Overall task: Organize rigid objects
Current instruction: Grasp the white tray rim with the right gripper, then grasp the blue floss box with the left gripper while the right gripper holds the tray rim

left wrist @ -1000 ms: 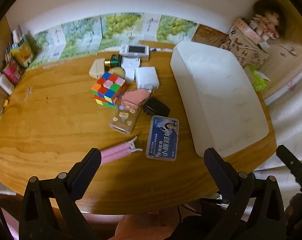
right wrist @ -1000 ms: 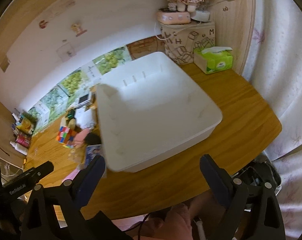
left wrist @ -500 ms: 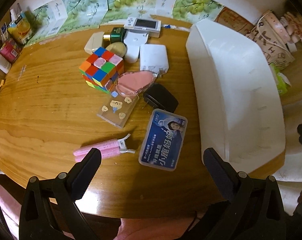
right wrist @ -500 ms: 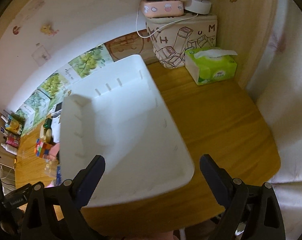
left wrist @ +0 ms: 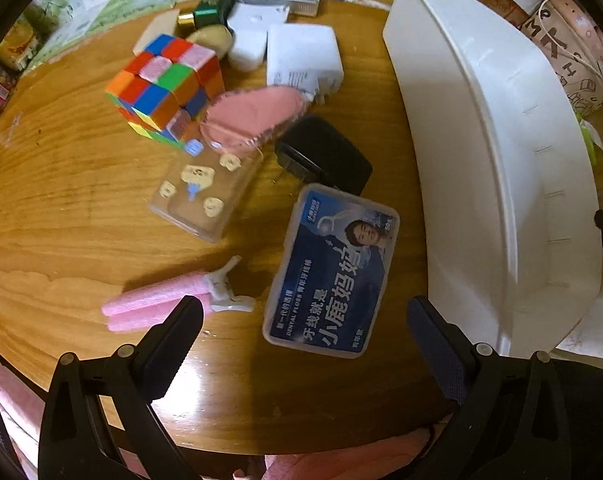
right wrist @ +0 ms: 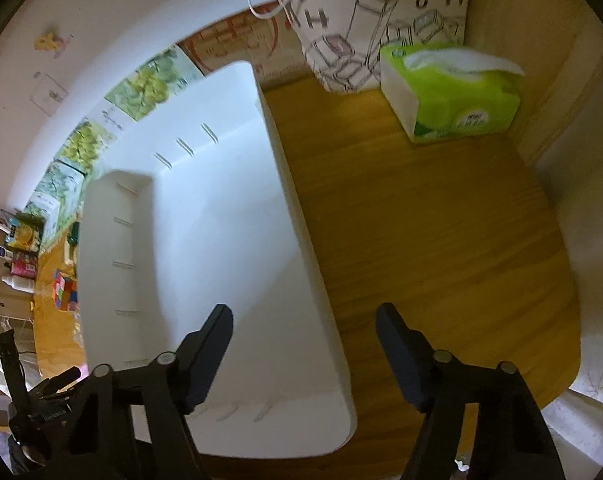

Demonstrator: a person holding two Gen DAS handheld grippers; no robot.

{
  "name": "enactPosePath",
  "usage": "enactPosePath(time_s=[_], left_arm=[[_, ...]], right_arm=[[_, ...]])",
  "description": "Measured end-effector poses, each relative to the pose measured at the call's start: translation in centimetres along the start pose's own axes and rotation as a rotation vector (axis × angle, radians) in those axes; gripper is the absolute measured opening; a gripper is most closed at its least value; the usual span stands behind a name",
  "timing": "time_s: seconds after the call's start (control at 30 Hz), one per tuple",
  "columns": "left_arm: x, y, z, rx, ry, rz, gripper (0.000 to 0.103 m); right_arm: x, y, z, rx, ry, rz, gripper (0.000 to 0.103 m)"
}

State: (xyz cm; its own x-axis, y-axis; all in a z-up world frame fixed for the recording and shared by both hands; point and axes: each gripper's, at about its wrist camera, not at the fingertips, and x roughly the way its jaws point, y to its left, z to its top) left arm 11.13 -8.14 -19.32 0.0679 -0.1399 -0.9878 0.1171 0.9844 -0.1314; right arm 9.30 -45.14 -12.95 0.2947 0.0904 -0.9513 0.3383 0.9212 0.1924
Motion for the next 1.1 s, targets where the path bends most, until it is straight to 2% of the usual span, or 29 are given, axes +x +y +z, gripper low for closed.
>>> enactPosePath(time_s=[0.1, 0.13, 0.2, 0.3, 0.37, 0.47, 0.67, 0.93, 1.1], left_arm=[[0.4, 0.0, -0.2, 0.003, 0.007, 0.007, 0.101], [0.5, 0.0, -0.3, 0.006, -0.018, 0.003, 0.101], [0.7, 0.1, -0.4, 0.008, -0.013, 0.009, 0.101], [0.9, 0.2, -0.1, 0.019, -0.015, 0.021, 0.101], [1.1, -0.2, 0.1, 0.028, -0.015, 0.028, 0.101], [1.5, -0.9, 0.4, 0.053, -0.020, 0.045, 0.101], [2.6, -2.3, 1.4, 0.106, -0.035, 0.102, 0.101], [2.1, -2.7, 2.5, 0.150, -0.046, 0.104, 0.101], [1.7, -3.8, 3.4, 0.200, -0.065, 0.102, 0.096]], right_arm=[[1.1, -0.5, 0.2, 0.001, 0.052, -0.008, 0.063], [1.6, -0.6, 0.3, 0.003, 0.069, -0.004, 0.061], [2.1, -1.0, 0.3, 0.010, 0.093, 0.002, 0.053], [3.1, -1.4, 0.3, 0.022, 0.137, 0.002, 0.036], [3.7, -1.7, 0.1, 0.027, 0.160, 0.006, 0.021], [4.0, -1.7, 0.0, 0.022, 0.170, -0.005, 0.008], [4.0, -0.9, -0.2, -0.029, 0.175, -0.046, 0.006], [3.9, -0.5, -0.4, -0.045, 0.184, -0.061, 0.006], [4.1, -0.4, -0.3, -0.043, 0.184, -0.061, 0.006]])
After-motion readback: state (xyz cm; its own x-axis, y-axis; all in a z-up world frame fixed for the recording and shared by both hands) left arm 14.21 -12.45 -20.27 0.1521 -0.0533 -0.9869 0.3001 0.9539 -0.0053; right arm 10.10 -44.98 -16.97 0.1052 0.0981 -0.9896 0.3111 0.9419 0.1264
